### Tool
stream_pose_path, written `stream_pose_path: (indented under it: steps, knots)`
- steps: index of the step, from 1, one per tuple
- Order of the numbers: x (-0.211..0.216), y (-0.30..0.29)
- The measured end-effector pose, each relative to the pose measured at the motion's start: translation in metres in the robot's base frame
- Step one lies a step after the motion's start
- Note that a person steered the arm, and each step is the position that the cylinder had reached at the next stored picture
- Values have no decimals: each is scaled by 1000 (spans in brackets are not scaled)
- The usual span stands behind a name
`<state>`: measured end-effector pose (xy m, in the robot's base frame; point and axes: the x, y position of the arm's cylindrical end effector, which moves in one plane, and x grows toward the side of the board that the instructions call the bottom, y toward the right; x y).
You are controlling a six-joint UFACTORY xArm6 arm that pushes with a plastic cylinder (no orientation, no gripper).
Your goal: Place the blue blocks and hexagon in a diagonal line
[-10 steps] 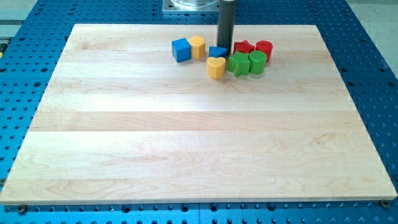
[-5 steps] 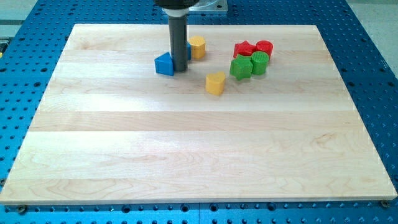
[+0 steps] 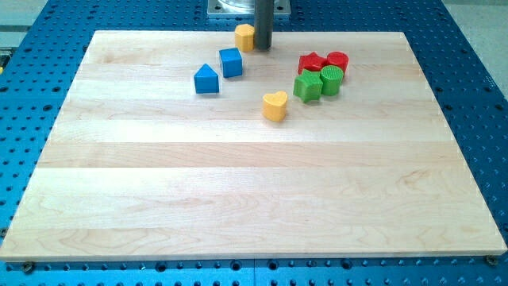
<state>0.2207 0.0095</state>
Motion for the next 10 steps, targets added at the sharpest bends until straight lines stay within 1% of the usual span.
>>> stream_pose_path:
  steps: [1, 2, 3, 4, 5, 6, 7, 8, 9, 10]
  knots:
    - [-20, 9]
    - [-26, 6]
    - [-27, -76]
    - [12, -138]
    - [44, -149]
    - [4, -135]
    - [26, -104]
    - [90, -136]
    - [143, -141]
    - [122, -131]
